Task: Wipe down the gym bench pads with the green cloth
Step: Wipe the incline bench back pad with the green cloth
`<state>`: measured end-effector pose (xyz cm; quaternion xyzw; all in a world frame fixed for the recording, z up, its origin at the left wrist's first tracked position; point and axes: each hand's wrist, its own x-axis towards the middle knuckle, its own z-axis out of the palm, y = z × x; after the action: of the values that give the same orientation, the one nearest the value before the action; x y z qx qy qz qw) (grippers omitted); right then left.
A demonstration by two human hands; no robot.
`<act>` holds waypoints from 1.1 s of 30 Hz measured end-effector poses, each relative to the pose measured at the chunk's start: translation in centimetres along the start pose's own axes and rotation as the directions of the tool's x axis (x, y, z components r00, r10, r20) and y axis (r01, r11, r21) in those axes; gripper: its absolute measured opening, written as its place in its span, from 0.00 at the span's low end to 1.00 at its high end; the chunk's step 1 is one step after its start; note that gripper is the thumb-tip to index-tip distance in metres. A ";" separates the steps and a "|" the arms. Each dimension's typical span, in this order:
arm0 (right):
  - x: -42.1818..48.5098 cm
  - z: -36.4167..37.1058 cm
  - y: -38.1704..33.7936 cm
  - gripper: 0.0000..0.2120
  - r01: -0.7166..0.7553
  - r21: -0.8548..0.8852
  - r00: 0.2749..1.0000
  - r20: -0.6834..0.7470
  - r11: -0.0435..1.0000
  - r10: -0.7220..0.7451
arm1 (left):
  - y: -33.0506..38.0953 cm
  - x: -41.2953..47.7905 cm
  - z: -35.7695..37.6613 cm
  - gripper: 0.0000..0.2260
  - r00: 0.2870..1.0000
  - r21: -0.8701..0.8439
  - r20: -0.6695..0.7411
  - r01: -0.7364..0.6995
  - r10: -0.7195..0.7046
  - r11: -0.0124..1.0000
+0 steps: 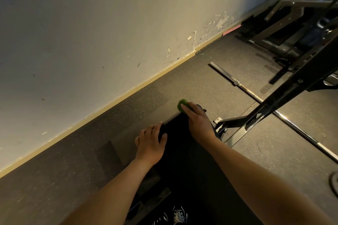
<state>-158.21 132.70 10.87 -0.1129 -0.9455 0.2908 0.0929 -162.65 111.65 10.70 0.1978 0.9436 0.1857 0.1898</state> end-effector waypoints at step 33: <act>-2.2 1.1 -1.6 0.24 -0.336 0.329 0.895 -0.181 0.882 0.408 | -0.1 -0.4 -0.6 0.29 0.998 -0.039 0.025 -0.050 0.051 0.998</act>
<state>-156.62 130.24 10.67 -0.3138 -0.8340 0.4223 0.1663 -162.63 111.26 11.32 0.2206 0.9319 0.2060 0.2011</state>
